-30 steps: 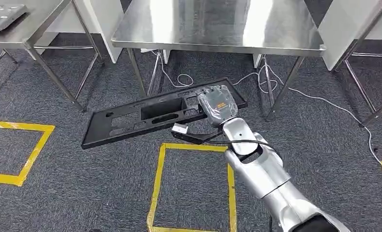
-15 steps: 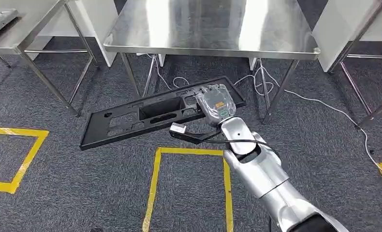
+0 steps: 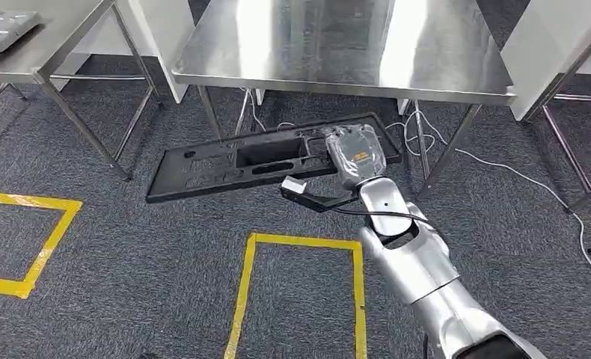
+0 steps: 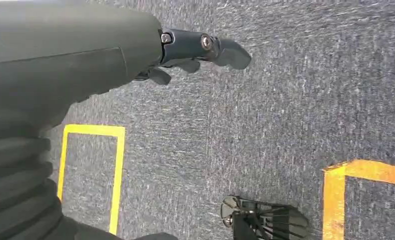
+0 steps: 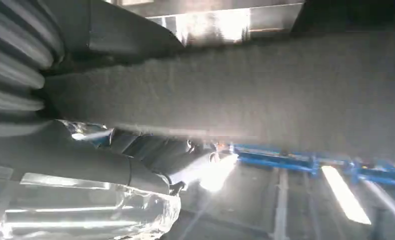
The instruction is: Take the parts from the cabinet and place them on the table.
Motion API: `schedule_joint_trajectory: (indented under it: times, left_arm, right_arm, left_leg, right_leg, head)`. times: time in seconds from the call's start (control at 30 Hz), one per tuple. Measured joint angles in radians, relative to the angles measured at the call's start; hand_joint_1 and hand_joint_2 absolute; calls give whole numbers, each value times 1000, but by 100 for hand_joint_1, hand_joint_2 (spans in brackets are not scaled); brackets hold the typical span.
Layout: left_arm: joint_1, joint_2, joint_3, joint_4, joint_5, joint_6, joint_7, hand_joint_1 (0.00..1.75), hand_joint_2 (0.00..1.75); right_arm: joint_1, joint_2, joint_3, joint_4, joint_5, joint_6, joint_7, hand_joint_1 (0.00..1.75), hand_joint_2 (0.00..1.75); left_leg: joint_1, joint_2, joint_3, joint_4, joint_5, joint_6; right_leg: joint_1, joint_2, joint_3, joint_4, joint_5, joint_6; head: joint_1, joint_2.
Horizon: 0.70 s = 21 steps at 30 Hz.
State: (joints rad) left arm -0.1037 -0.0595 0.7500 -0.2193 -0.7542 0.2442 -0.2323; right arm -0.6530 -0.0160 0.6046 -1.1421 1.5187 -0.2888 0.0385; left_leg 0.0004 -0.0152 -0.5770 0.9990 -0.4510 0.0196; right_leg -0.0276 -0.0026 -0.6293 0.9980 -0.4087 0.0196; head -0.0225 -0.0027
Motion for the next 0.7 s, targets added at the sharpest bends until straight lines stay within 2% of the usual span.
schedule_joint_trajectory:
  times: [0.03, 0.07, 0.1, 0.13, 0.17, 0.23, 0.27, 0.3, 0.33, 0.37, 0.4, 0.43, 0.47, 0.57, 0.6, 0.63, 0.67, 0.7]
  left_arm:
    - [1, 0, 0, 0, 0, 0, 0, 0, 175]
    - [1, 0, 1, 0, -1, 1, 0, 0, 175]
    - [0, 2, 2, -1, -1, 4, 0, 0, 175]
    - [1, 0, 3, 0, -1, 5, 0, 0, 175]
    - [0, 0, 6, 0, -1, 8, 0, 0, 175]
    - [2, 0, 11, 0, -1, 10, 0, 0, 175]
    - [4, 0, 12, 0, -1, 10, 0, 0, 175]
    - [6, 0, 14, 0, -1, 10, 0, 0, 175]
    - [7, 0, 14, 0, -1, 10, 0, 0, 175]
    - [8, 0, 14, 0, -1, 10, 0, 0, 175]
    - [7, 1, 14, 0, -1, 10, 0, 0, 175]
    - [8, 4, 15, 0, -1, 10, 0, 0, 175]
    - [7, 6, 15, 0, -1, 10, 0, 0, 175]
    - [7, 8, 15, 0, -1, 10, -1, 0, 175]
    - [7, 8, 15, -1, -1, 11, -1, 0, 175]
    - [8, 7, 15, 0, -1, 11, -2, 0, 175]
    - [8, 4, 15, 0, -1, 12, -3, 0, 175]
    - [6, 4, 15, 0, -1, 13, -4, 0, 175]
  right_arm:
    - [-2, -2, -12, 0, 0, 0, 0, 175, 175]
    - [-8, -5, -22, 1, 5, 0, 3, 175, 175]
    - [-13, -6, -32, 2, 6, 1, 5, 175, 175]
    - [-19, -8, -42, 5, 6, 1, 7, 175, 175]
    - [-27, -9, -51, 13, 5, 0, 7, 175, 175]
    - [-38, -12, -65, 27, 3, 0, 7, 175, 175]
    - [-41, -13, -72, 32, 2, -1, 7, 175, 175]
    - [-42, -15, -79, 40, 2, -1, 7, 175, 175]
    - [-42, -16, -83, 45, 2, -1, 7, 175, 175]
    - [-44, -16, -85, 48, 3, -1, 7, 175, 175]
    - [-48, -15, -87, 51, 3, -1, 6, 175, 175]
    - [-51, -15, -88, 53, 3, -1, 6, 175, 175]
    - [-54, -14, -88, 55, 3, -2, 6, 175, 175]
    - [-58, -15, -94, 61, 2, -2, 6, 175, 175]
    - [-59, -13, -96, 60, 3, -3, 6, 175, 175]
    - [-61, -16, -98, 62, 5, -5, 6, 175, 175]
    - [-67, -18, -98, 65, 7, -5, 6, 175, 175]
    - [-70, -22, -99, 71, 10, -5, 10, 175, 175]
  left_leg:
    - [4, 0, 2, -1, -1, -3]
    - [6, 1, 3, 0, -4, -7]
    - [10, 2, 3, 4, -14, -12]
    - [11, 7, -3, 32, -27, -19]
    - [14, 10, -38, 100, -56, -27]
    - [19, 11, -131, 256, -112, -38]
    - [20, 11, -167, 305, -120, -39]
    - [21, 11, -190, 316, -97, -38]
    - [21, 11, -181, 274, -53, -35]
    - [20, 11, -153, 200, 1, -29]
    - [18, 11, -113, 103, 59, -19]
    - [13, 11, -82, 22, 93, -3]
    - [9, 13, -72, 20, 76, 1]
    - [0, 15, -72, 12, 64, 17]
    - [2, 15, -54, -12, 68, 22]
    - [10, 15, -36, -32, 74, 24]
    - [9, 16, -28, -39, 73, 32]
    - [8, 14, -25, -39, 69, 33]
  right_leg:
    - [5, 1, 0, 0, -3, -5]
    - [4, 3, 1, -1, -3, -12]
    - [-10, 5, 9, -3, -4, -16]
    - [-8, 5, 16, -3, -9, -23]
    - [-8, 5, 22, -3, -14, -31]
    - [-5, 6, 29, -3, -22, -38]
    - [-4, 6, 33, -3, -26, -40]
    - [-3, 9, 41, -3, -32, -39]
    - [-2, 10, 50, -3, -38, -37]
    - [-2, 12, 60, -3, -44, -36]
    - [0, 14, 71, -4, -50, -34]
    - [-2, 15, 76, -7, -55, -31]
    - [7, 17, 77, -7, -58, -26]
    - [4, 16, 78, -18, -64, -12]
    - [10, 16, 86, -26, -65, -6]
    - [9, 10, 76, -3, -74, -8]
    - [10, 10, 44, 55, -97, -15]
    - [10, 10, -11, 151, -129, -21]
  head:
    - [2, 0]
    - [0, 0]
    - [1, 0]
    - [-3, 0]
    - [-8, 0]
    - [-7, 0]
    - [-7, 0]
    - [-7, 0]
    - [-7, 0]
    - [-7, 0]
    - [-7, 0]
    - [-6, 0]
    - [-5, 0]
    - [-6, 0]
    - [-8, 0]
    - [-1, 0]
    - [2, 0]
    - [3, 0]
